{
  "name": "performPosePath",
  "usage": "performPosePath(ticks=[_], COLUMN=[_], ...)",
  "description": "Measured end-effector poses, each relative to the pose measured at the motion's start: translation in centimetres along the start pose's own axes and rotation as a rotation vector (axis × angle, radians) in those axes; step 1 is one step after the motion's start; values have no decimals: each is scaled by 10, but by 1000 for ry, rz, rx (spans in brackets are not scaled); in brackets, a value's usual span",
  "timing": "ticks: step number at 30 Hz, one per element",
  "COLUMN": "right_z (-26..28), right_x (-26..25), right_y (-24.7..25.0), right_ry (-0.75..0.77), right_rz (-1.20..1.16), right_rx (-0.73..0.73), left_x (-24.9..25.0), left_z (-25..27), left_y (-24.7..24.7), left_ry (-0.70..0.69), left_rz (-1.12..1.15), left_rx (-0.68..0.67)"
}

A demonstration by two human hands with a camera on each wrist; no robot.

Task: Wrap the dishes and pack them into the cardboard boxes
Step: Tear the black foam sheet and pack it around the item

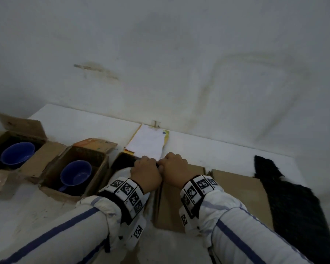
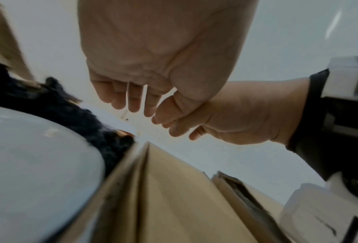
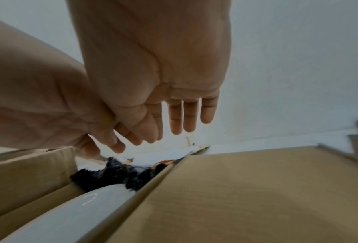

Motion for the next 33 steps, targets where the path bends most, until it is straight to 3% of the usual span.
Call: performPosePath(ticks=[5, 12, 16, 21, 26, 29, 33], right_z=[63, 171, 219, 238, 235, 232, 231], right_x=[82, 218, 278, 305, 311, 314, 318], right_y=[30, 52, 40, 6, -4, 5, 28], right_ry=[-162, -449, -605, -661, -595, -592, -612], right_rz=[-104, -266, -279, -197, -149, -210, -360], right_rx=[130, 299, 251, 66, 155, 205, 293], left_x=[102, 235, 284, 307, 307, 304, 306], left_z=[9, 37, 48, 61, 61, 59, 58], left_y=[-19, -54, -77, -96, -99, -99, -91], left_ry=[-287, -425, -516, -535, -515, -510, -515], left_rz=[-16, 57, 16, -66, -95, -71, 25], left_rx=[-14, -68, -108, -86, -39, -72, -20])
Point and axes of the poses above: each hand's wrist, its own z-axis away from the middle knuckle, its own y-axis out of the back of the hand, x = y × z, the point moved 4 cm from there along -z, towards the middle knuckle, and after that the axes turned 11 degrees about -z, right-handed, at the moved point
